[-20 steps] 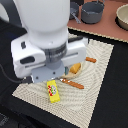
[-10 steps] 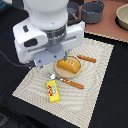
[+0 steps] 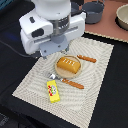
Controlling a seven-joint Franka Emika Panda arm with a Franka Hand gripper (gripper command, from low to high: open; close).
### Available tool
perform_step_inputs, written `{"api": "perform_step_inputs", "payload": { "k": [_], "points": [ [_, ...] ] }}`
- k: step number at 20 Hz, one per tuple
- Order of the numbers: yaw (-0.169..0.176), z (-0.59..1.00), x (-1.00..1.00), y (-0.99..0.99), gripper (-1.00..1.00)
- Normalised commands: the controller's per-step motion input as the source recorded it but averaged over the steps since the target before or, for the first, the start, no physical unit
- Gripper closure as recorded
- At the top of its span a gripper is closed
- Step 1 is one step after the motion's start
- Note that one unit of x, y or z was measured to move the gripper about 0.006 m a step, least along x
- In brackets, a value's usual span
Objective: Place the bread, butter, and milk from the table onto the serving area.
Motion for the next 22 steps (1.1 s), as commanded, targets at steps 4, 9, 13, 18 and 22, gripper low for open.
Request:
{"api": "perform_step_inputs", "payload": {
  "k": [4,9,13,18,22],
  "points": [
    [0.02,-0.17,-0.53,0.59,-1.0],
    [0.009,-0.2,-0.56,0.49,-1.0],
    [0.007,-0.14,-0.53,0.48,-1.0],
    [0.049,-0.34,-0.41,0.37,-1.0],
    [0.058,-0.35,-0.3,0.4,-1.0]
  ]
}}
